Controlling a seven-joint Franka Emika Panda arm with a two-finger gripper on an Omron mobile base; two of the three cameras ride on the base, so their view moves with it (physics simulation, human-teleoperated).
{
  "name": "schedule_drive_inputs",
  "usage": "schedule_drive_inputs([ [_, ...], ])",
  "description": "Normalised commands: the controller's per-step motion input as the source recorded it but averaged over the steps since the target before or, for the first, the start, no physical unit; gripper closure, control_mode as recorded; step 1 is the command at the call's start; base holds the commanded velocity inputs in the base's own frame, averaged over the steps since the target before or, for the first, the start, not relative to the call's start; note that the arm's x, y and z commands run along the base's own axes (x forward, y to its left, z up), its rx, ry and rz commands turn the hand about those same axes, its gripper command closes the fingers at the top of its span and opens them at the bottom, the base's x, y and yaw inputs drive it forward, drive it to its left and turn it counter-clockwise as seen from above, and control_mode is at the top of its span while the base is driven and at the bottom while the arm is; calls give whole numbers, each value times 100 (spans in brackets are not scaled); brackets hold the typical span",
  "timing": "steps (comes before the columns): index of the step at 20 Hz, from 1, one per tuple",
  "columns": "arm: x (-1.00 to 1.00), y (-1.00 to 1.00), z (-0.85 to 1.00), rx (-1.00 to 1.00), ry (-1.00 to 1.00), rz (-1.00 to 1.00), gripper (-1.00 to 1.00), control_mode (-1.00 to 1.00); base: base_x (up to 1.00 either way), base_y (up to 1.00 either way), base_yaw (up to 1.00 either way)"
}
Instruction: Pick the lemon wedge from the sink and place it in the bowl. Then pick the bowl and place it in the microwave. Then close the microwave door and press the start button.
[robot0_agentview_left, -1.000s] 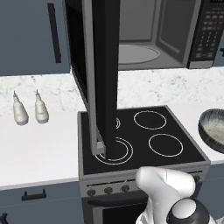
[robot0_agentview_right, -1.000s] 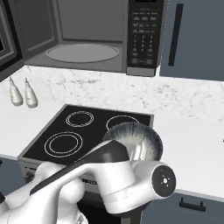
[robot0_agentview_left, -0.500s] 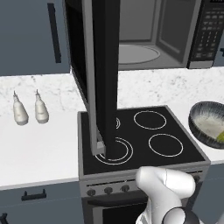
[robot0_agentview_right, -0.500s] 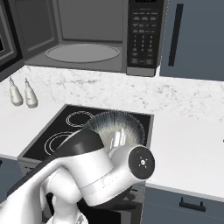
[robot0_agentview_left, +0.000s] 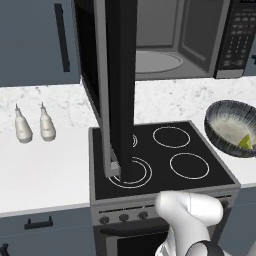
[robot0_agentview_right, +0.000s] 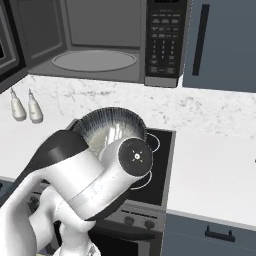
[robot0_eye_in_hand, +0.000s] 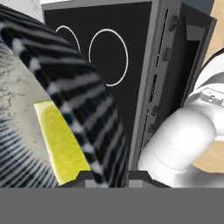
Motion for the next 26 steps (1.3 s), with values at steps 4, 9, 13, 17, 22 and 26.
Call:
schedule_drive_inputs([
  [4, 0, 25, 56, 0, -6, 4, 100, -100, 0, 0, 0],
  [9, 0, 40, 52, 0, -9, 4, 100, -100, 0, 0, 0],
  [13, 8, 45, 38, 0, -8, 4, 100, -100, 0, 0, 0],
  [17, 19, 41, 35, 0, -5, 3, 100, -100, 0, 0, 0],
  [22, 26, 27, 44, 0, -4, 0, 100, -100, 0, 0, 0],
  [26, 27, 30, 51, -1, -1, 0, 100, -100, 0, 0, 0],
])
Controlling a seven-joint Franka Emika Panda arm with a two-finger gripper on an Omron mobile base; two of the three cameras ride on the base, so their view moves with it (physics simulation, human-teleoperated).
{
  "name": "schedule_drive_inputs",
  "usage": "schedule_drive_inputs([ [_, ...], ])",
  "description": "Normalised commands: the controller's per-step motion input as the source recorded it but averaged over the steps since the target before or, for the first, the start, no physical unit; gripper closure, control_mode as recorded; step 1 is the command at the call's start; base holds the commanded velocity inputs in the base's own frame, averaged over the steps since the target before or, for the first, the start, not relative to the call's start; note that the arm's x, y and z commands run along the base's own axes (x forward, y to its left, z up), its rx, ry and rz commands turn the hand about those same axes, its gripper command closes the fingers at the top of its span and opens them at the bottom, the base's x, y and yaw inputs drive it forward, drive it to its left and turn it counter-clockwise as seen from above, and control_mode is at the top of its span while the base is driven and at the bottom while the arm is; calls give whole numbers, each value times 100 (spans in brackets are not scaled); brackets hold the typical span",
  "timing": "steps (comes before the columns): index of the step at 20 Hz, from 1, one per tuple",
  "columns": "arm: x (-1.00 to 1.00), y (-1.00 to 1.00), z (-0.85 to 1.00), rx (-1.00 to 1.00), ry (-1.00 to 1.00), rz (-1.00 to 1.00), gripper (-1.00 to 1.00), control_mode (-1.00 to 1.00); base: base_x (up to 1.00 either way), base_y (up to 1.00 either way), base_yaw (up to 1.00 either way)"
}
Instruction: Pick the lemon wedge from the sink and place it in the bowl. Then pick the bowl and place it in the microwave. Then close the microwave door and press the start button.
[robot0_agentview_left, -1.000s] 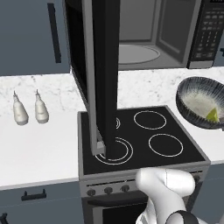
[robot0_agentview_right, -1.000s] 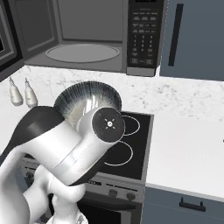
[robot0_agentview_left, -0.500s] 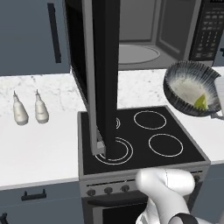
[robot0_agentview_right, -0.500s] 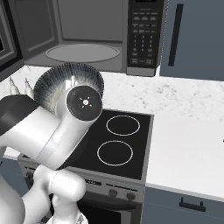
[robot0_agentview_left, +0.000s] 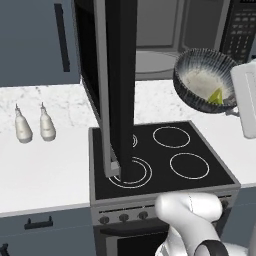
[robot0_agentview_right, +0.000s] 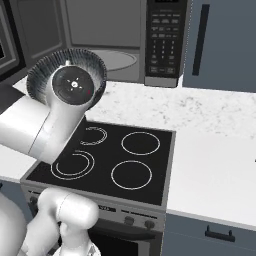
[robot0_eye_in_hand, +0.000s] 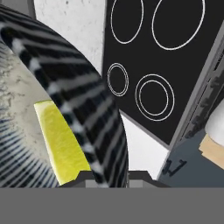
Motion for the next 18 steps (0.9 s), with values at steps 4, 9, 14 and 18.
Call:
schedule_drive_inputs([
  [4, 40, 26, 26, 0, 4, 0, 100, -100, 0, 0, 0],
  [9, 62, 12, 2, 0, 8, 2, 100, -100, 0, 0, 0],
  [14, 55, 0, 8, 0, 1, 2, 100, -100, 0, 0, 0],
  [18, 39, 0, 33, 0, 0, 3, 100, -100, 0, 0, 0],
])
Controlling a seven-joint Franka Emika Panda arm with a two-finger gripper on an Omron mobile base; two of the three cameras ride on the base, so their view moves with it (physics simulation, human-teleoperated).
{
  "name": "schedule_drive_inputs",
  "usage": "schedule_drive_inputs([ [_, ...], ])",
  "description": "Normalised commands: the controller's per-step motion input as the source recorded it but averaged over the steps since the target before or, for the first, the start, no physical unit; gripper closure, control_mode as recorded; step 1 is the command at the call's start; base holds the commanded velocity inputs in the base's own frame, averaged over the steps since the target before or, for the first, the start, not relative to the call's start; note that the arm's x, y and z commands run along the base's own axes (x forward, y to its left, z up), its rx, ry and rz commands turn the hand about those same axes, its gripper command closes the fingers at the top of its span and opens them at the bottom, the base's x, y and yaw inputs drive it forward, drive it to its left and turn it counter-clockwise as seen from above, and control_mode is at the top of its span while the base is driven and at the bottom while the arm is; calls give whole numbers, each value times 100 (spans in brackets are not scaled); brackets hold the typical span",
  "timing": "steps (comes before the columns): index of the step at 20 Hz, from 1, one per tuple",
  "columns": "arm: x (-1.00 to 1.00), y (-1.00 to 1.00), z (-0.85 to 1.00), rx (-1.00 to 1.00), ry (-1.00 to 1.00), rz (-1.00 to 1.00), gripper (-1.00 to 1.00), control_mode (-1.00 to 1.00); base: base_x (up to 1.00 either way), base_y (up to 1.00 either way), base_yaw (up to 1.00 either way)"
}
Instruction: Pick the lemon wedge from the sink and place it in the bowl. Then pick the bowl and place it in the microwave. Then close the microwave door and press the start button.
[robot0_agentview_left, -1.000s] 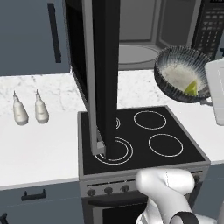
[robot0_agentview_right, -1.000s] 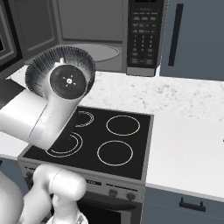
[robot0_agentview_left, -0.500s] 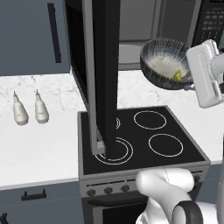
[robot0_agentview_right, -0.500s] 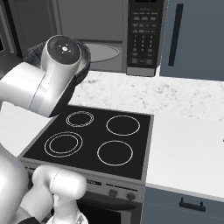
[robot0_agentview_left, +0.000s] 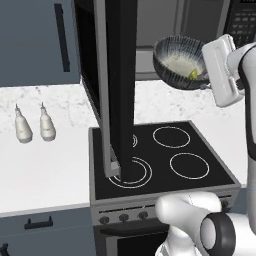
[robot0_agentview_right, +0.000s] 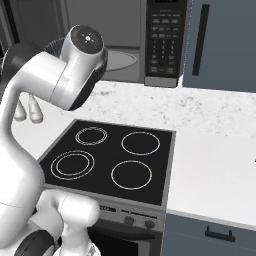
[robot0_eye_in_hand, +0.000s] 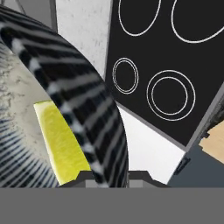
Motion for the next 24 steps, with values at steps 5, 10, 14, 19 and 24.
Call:
schedule_drive_inputs([
  [5, 36, 6, 15, 0, 0, 2, 100, -100, 0, 0, 0],
  [10, 34, 8, 0, 0, 0, 0, 100, -100, 0, 0, 0],
  [14, 35, 8, 0, 0, 0, 0, 100, -100, 0, 0, 0],
  [19, 45, 3, 4, 0, 0, 0, 100, -100, 0, 0, 0],
  [24, 56, 12, 1, 0, 0, 0, 100, -100, 0, 0, 0],
])
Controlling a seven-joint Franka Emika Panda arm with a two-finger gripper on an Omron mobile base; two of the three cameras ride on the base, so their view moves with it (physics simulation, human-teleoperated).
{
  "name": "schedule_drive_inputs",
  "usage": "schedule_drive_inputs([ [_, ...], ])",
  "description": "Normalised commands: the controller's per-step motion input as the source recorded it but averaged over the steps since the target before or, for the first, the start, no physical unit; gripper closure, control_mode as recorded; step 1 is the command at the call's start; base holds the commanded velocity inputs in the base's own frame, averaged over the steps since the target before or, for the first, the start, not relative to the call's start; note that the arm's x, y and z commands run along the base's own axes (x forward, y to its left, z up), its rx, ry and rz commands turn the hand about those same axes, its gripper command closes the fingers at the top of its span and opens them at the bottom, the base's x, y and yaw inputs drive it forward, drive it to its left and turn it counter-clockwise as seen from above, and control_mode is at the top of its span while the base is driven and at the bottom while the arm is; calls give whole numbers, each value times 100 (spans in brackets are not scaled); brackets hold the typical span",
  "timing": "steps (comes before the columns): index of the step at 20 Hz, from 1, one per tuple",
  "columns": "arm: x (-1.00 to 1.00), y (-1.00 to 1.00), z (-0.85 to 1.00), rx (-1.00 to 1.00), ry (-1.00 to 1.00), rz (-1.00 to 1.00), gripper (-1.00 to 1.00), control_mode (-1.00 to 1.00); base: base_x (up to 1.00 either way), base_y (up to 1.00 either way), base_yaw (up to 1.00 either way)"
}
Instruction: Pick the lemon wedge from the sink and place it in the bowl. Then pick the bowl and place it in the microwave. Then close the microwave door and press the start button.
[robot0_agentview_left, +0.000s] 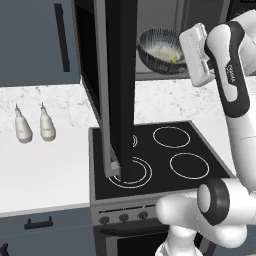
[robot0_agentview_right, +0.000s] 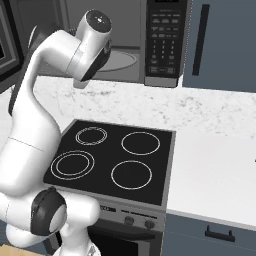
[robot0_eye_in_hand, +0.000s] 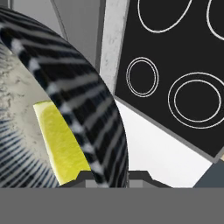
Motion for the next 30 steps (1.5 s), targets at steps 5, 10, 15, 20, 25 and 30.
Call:
schedule_drive_inputs([
  [5, 57, 17, 0, 0, 0, 0, 100, -100, 0, 0, 0],
  [10, 42, 4, 0, 0, 0, 0, 100, -100, 0, 0, 0],
  [15, 43, 0, -1, 0, 0, 0, 100, -100, 0, 0, 0],
  [20, 42, 3, -15, 0, 2, 0, 100, -100, 0, 0, 0],
  [25, 37, 7, -17, 0, 2, 0, 100, -100, 0, 0, 0],
  [30, 21, 1, -8, 0, 1, 0, -100, -100, 0, 0, 0],
])
